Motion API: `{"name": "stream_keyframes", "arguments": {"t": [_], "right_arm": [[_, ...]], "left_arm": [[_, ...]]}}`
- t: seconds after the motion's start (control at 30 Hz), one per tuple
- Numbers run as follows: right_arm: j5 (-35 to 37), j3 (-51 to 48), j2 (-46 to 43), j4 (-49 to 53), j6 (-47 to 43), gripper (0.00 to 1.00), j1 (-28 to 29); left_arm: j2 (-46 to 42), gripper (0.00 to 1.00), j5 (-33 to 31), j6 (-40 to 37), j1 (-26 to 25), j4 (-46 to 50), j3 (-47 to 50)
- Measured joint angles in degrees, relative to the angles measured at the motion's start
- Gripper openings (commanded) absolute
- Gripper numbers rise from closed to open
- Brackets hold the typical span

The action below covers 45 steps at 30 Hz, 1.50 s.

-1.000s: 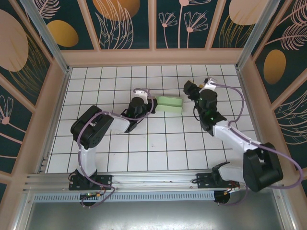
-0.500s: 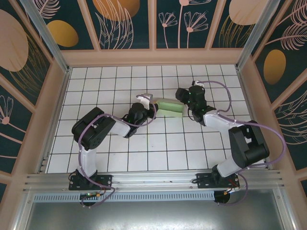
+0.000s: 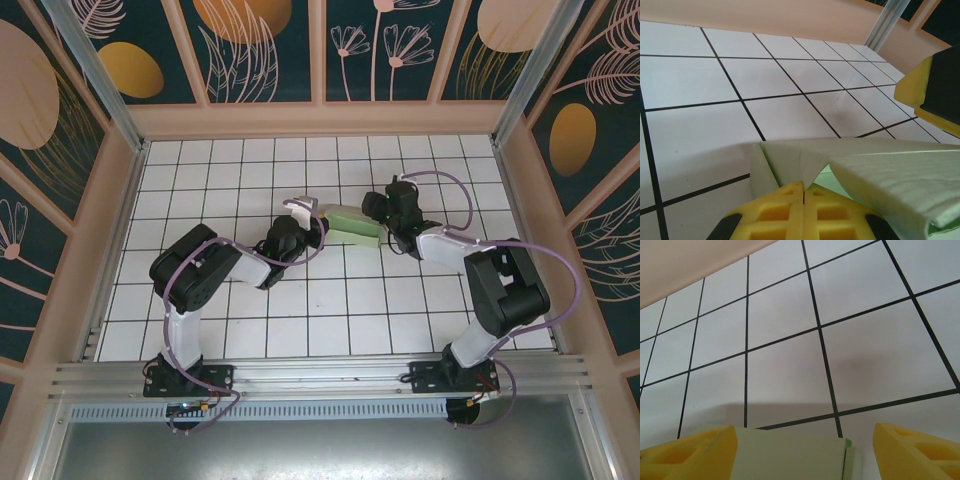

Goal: Fold the paper box

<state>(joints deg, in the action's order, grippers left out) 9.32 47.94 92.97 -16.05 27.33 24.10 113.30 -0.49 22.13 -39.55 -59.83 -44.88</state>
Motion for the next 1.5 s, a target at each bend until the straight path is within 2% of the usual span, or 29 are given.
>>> {"name": "stream_keyframes", "arguments": {"t": [0.13,0.37,0.57,0.67,0.7,0.73,0.8,0.93,1.0,1.4,1.5], "right_arm": [[0.0,0.0,0.2,0.0,0.0,0.72,0.0],[-0.1,-0.9,0.4,0.0,0.3,0.72,0.9],[-0.4,-2.4,0.4,0.0,0.9,0.72,1.8],[-0.4,-2.9,0.4,-0.4,1.2,0.72,1.9],[-0.4,-3.0,0.4,-0.4,1.2,0.72,1.9],[-0.4,-3.2,0.4,-0.4,1.2,0.72,1.9],[-0.4,-3.5,0.4,-0.6,1.3,0.72,1.9],[-0.4,-3.9,0.4,-0.7,1.6,0.72,1.9],[-0.4,-3.9,0.4,-1.0,1.6,0.72,1.9],[-0.4,-5.3,0.4,-2.6,1.6,0.72,1.9],[-0.4,-6.4,0.4,-3.8,1.6,0.72,1.9]], "left_arm": [[0.0,0.08,0.0,-0.3,0.0,-0.2,0.3],[0.0,0.36,0.3,-1.1,0.0,-0.3,2.6],[-1.8,0.45,-0.1,-1.2,0.0,0.1,5.5],[-3.3,0.6,-0.2,-1.1,0.0,0.0,7.1],[-3.7,0.61,-0.4,-0.8,0.0,-0.1,7.6],[-4.2,0.69,-0.5,-0.9,0.0,0.0,8.3],[-5.2,0.73,-0.5,-0.7,0.0,0.0,9.4],[-7.4,0.93,-0.5,-1.2,0.0,0.1,11.3],[-8.8,0.98,-0.3,-1.4,0.0,0.1,12.4],[-18.1,0.99,3.1,-1.9,0.0,2.3,20.0],[-19.2,0.99,3.3,0.3,0.0,5.1,19.2]]}}
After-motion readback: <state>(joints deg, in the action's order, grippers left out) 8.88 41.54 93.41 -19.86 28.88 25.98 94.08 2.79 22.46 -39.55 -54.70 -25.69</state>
